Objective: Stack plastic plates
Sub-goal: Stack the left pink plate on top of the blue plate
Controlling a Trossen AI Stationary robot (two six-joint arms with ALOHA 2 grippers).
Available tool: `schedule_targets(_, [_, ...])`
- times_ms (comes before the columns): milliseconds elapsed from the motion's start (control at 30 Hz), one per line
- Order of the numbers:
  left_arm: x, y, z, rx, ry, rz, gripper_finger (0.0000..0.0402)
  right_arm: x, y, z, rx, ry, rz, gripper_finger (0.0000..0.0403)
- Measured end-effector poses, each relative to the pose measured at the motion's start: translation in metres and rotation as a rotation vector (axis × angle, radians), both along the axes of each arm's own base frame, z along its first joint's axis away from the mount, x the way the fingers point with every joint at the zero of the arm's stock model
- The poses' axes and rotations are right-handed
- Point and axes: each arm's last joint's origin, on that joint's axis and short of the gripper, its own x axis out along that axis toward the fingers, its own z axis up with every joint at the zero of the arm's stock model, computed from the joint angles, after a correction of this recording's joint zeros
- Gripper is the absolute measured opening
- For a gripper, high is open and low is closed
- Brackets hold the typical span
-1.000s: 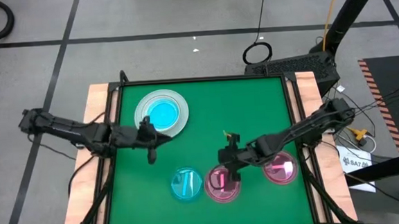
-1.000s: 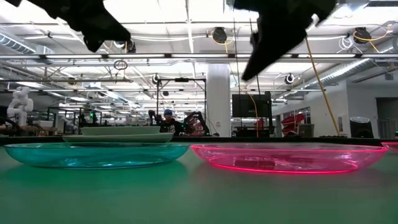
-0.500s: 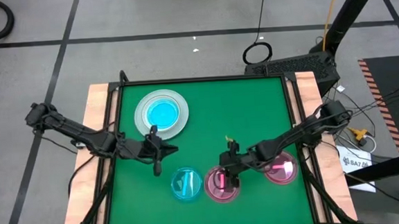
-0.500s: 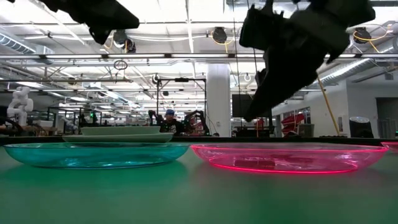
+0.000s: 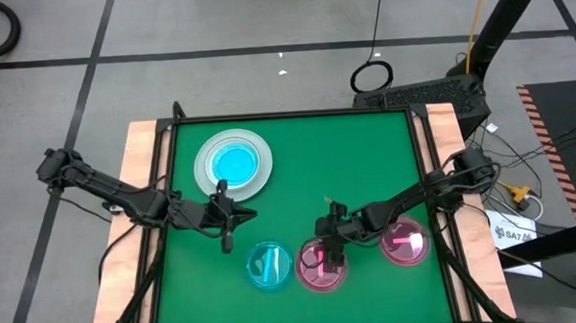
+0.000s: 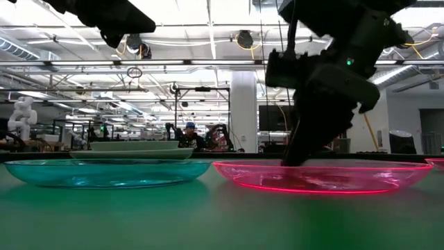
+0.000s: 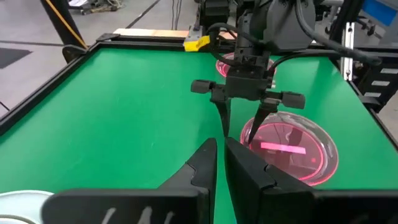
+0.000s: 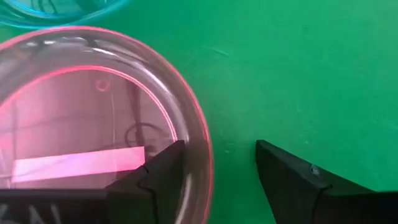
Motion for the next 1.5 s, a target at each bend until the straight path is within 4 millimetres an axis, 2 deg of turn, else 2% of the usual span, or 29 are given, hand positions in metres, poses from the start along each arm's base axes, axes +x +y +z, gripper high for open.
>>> schedule_targets(167, [0.0,0.0,0.0,0.006,0.004,-0.002,0.0037,0.002,0.001,-0.009,0.005,0.021,0.0,0.0187])
schedule_targets(700, [0.0,0.0,0.0,0.031,0.005,-0.002,0.0037,0.002,0.001,-0.008,0.003,0.023,0.022,0.0184])
schedule_targets(833, [0.0,0.001,0.0,0.045,0.003,0.013,0.0037,-0.002,-0.003,0.0,-0.035,0.019,0.014,0.0169])
schedule_targets(1000, [0.0,0.001,0.0,0.062,0.003,0.014,0.0037,-0.008,-0.012,0.022,-0.086,-0.023,-0.033,0.0155])
schedule_targets(1233, [0.0,0.001,0.0,0.065,0.006,0.013,0.0037,-0.023,-0.014,0.047,0.016,-0.005,-0.057,0.0158])
schedule_targets(1400, [0.0,0.001,-0.001,0.066,0.01,0.014,0.0037,-0.038,-0.006,0.053,0.027,0.003,-0.06,0.0165])
schedule_targets(1500, [0.0,0.001,-0.001,0.067,0.01,0.013,0.0037,-0.05,-0.002,0.041,0.024,-0.019,-0.093,0.0166])
